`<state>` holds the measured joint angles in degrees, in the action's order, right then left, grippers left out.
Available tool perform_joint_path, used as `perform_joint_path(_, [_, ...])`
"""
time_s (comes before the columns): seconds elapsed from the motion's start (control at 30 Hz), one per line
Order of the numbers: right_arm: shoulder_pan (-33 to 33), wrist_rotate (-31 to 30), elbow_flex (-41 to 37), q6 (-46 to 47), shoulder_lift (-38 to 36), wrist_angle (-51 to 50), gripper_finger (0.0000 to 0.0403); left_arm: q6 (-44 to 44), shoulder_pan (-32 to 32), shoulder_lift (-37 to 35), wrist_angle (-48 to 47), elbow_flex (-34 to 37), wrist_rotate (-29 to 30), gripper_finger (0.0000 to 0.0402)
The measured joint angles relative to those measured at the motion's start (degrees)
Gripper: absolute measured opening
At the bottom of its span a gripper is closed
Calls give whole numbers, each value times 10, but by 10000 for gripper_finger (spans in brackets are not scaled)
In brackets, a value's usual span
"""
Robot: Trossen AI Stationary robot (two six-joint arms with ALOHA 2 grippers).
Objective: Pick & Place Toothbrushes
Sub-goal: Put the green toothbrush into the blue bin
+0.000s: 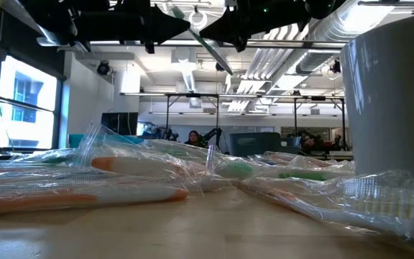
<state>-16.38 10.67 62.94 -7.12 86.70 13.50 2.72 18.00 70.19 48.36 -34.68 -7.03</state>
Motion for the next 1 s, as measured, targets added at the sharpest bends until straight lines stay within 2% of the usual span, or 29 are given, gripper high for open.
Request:
perform_joint_path(0.3, [3,11,0,-4,0,0,14,-14,0,0,0,0,-1,9])
perform_joint_path(0.4, [9,4,0,-4,0,0,39,-15,0,0,-1,0,-1,9])
perform_joint_path(0.6, [15,-1,0,-6,0,-4,117,-15,0,0,-5,0,-1,9])
perform_joint_path(0.73, [12,-11,0,-8,-9,-43,159,-15,0,0,-7,0,-1,9])
perform_joint_path(0.87, [9,-47,0,-6,-35,-89,178,-12,0,0,-13,0,0,9])
perform_joint_path(1.0, [9,-62,0,-6,-70,-129,179,-1,0,-3,-27,0,1,9])
